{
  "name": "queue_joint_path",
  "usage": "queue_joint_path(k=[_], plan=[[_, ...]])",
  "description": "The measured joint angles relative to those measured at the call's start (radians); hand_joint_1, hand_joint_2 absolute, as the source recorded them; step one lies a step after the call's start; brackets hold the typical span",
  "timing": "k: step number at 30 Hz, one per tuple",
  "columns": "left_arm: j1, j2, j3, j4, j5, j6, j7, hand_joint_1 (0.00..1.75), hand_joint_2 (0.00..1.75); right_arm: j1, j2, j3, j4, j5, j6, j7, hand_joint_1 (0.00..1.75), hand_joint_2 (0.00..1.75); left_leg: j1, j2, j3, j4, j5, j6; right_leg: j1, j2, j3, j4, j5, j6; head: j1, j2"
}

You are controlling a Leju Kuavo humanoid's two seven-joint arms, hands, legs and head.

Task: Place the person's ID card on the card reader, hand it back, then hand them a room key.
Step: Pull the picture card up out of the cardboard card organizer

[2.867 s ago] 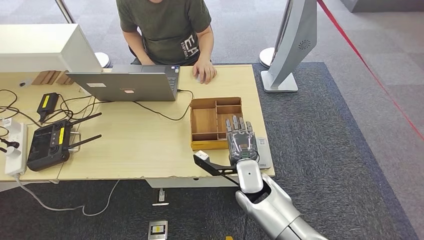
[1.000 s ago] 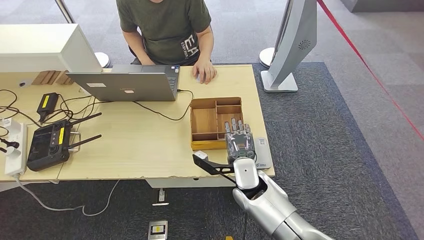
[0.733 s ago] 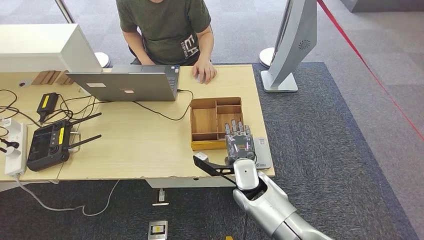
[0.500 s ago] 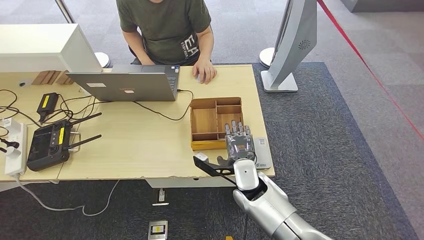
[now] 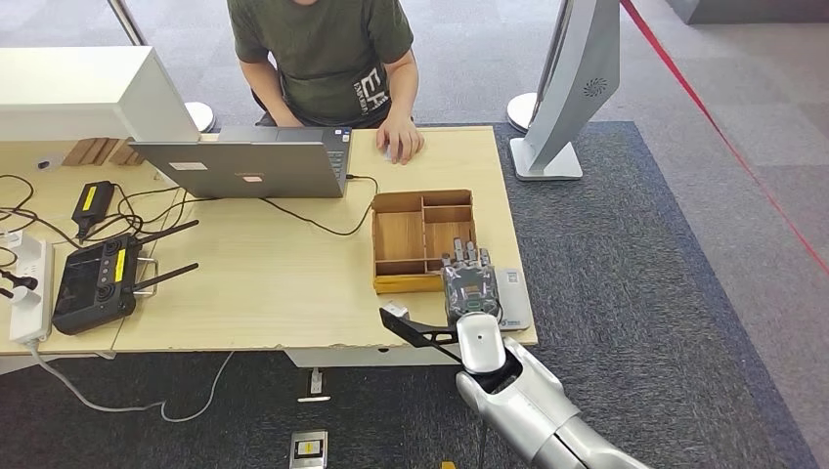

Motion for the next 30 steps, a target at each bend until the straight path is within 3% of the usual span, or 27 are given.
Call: queue_joint_path(k=[1,4,8,30], plan=[[0.0,0.0,0.0,0.0,0.0,0.0,0.0,0.0,0.0,0.0,0.0,0.0,0.001,0.004,0.001,0.0,0.8,1.75,0.0,0.0,0.0,0.0,0.0,0.0,0.0,0.0,0.0,0.0,0.0,0.0,0.0,0.0],[0.0,0.0,0.0,0.0,0.0,0.0,0.0,0.0,0.0,-0.002,-0.002,0.002,0.001,0.018,0.003,0.0,1.01,1.75,0.0,0.0,0.0,0.0,0.0,0.0,0.0,0.0,0.0,0.0,0.0,0.0,0.0,0.0],[0.0,0.0,0.0,0.0,0.0,0.0,0.001,0.0,0.0,-0.007,-0.004,0.002,0.002,0.028,0.009,-0.001,1.63,1.75,0.0,0.0,0.0,0.0,0.0,0.0,0.0,0.0,0.0,0.0,0.0,0.0,0.0,0.0],[0.001,0.0,0.0,0.0,0.007,0.005,0.016,0.0,0.0,-0.042,-0.046,-0.001,0.005,0.057,0.037,-0.007,1.61,1.75,0.0,0.0,0.0,0.0,0.0,0.0,0.0,0.0,0.001,0.0,0.0,0.0,0.0,0.0]])
